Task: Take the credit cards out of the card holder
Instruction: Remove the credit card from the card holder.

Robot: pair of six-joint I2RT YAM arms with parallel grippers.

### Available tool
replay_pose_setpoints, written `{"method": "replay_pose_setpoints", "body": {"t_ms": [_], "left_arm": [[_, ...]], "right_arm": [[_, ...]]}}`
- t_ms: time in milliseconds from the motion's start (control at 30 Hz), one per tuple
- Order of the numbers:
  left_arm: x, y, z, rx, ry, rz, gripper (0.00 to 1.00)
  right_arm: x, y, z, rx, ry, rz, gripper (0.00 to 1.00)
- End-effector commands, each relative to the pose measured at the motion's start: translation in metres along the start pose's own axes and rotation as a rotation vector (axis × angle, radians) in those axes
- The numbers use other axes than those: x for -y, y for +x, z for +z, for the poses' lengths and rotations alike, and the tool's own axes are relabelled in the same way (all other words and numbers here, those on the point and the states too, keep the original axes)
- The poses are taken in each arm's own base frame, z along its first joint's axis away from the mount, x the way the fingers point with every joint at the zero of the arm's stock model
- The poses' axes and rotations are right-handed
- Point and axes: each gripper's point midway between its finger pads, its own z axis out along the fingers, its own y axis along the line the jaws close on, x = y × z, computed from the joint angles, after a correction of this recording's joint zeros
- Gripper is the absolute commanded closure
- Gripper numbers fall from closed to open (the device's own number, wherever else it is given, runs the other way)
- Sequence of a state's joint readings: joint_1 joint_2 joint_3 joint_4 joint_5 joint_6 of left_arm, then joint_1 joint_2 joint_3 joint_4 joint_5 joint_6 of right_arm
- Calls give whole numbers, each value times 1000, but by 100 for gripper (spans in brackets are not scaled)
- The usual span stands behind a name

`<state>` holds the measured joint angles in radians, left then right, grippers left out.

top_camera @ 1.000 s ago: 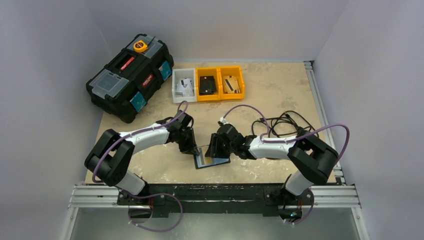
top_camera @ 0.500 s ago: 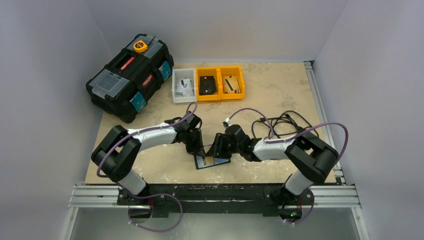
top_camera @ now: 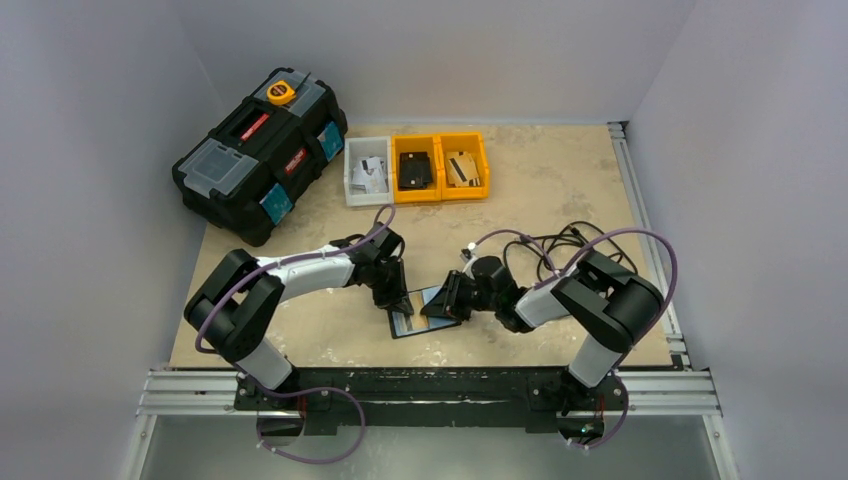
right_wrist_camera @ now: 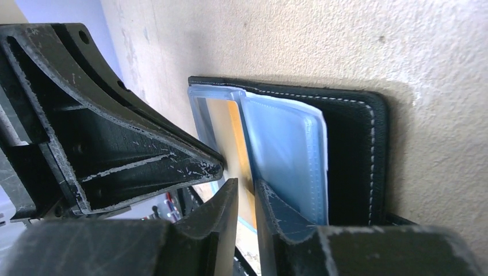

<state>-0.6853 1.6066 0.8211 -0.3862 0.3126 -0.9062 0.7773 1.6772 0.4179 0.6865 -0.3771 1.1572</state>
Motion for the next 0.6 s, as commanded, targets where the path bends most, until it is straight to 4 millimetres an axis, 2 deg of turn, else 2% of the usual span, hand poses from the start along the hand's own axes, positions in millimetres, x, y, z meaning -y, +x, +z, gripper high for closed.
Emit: {"method": "replay_pose_setpoints", "body": {"t_ms": [0, 333, 567], "left_arm": [[-30, 8, 12, -14, -114, -1, 100], [-24, 5, 2, -5, -102, 29, 100], [-27, 1, -23, 59, -124, 50, 92]], "right_arm": [[-3, 10, 1, -36, -58, 31, 84], [4, 9, 2, -26, -61, 52, 100], [15, -1, -5, 43, 31, 33, 100]]}}
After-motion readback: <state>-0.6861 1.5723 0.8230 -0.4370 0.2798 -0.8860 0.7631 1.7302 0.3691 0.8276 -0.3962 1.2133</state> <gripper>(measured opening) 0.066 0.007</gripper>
